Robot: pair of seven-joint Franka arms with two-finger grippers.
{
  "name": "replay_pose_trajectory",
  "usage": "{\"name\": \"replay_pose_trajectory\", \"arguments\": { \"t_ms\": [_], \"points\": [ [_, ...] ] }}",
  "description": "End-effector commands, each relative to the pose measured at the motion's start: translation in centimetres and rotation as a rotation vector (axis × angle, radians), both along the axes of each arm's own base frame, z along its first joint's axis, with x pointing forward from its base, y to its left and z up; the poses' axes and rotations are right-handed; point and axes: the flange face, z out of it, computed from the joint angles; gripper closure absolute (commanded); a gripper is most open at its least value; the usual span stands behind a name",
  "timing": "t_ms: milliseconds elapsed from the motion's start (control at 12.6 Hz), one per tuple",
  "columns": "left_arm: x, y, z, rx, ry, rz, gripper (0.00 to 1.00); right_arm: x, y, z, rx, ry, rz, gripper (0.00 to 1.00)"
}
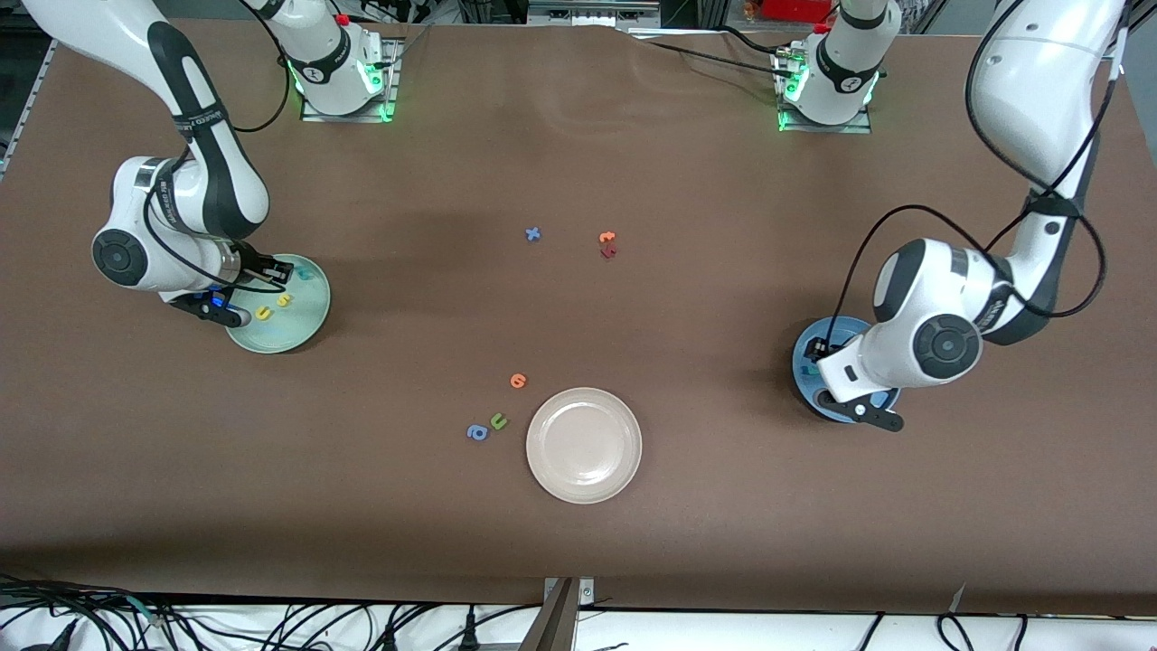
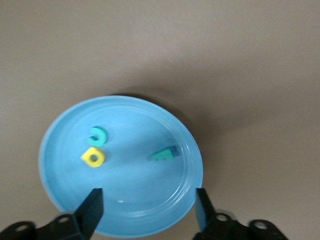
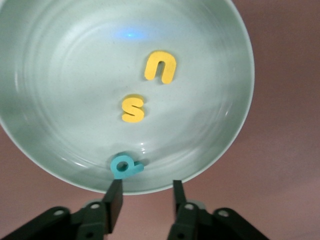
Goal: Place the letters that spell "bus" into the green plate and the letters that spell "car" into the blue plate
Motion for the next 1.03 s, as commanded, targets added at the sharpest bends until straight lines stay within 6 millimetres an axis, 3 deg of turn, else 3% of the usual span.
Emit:
{"name": "replay_pose_trajectory", "arguments": {
  "t_ms": [0,159,318,478,637,796,955],
  "points": [
    [-1.6,0.7,11.2,0.034,-0.015,0.004,0.00,1.6,0.2,6.0,0.015,-0.072,0.009,0.01],
    [-2.5,2.2,18.3,0.004,-0.004,0.059,0.00,3.9,0.6,11.3,0.019,-0.049,0.011,0.01],
    [-3.8,4.7,24.0,-0.044,-0.006,0.110,0.00,6.2,1.1,16.6,0.023,-0.051,0.024,0.01],
    [-6.5,5.2,27.7,-0.031,0.008,0.071,0.00,7.7,1.6,21.4,0.026,-0.077,0.046,0.01],
    [-8.4,4.8,30.1,-0.032,-0.072,0.084,0.00,8.8,2.7,26.2,0.029,-0.132,0.076,0.01],
    [-10.6,5.0,29.8,-0.034,-0.178,0.091,0.00,9.2,3.0,30.5,0.031,-0.167,0.084,0.01],
    [-11.9,4.1,30.4,-0.087,-0.200,0.093,0.00,9.1,3.1,31.8,0.044,-0.181,0.132,0.01]
  ]
}}
